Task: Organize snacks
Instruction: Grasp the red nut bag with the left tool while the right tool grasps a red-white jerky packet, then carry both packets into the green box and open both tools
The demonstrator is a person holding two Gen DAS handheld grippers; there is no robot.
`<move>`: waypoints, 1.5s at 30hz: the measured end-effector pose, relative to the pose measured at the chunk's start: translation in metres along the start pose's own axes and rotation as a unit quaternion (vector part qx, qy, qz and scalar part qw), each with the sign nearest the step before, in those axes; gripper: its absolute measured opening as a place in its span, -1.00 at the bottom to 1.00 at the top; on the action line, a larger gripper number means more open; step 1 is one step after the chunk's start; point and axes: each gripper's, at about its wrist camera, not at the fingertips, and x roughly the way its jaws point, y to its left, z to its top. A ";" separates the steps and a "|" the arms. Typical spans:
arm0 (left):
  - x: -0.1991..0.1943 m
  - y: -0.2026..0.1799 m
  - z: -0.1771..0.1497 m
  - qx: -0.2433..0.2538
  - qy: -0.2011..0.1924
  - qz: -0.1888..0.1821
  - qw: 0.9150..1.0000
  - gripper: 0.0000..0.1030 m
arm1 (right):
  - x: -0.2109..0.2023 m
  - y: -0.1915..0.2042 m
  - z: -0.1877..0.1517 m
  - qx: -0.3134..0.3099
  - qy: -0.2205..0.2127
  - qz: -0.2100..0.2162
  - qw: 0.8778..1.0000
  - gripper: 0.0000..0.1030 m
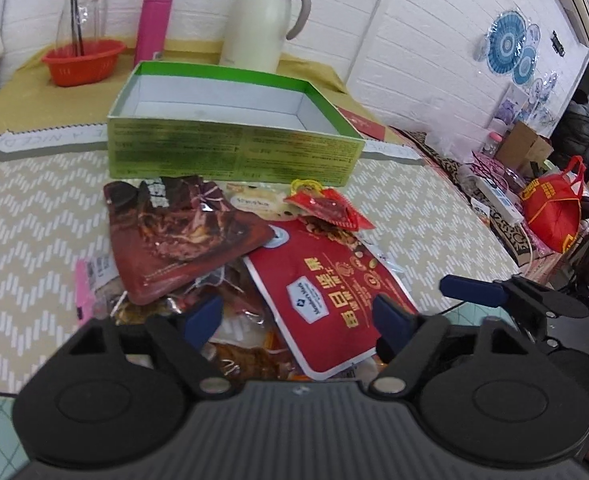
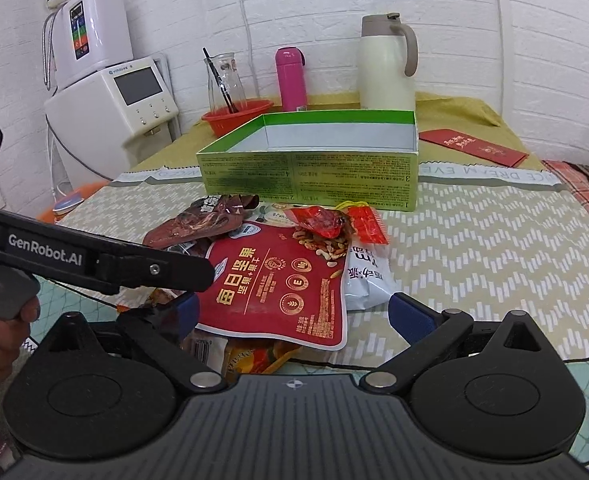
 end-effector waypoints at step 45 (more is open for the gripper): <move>-0.005 0.002 0.000 0.012 -0.032 0.012 0.999 -0.20 | 0.013 0.014 0.001 -0.005 0.027 0.018 0.999 -0.12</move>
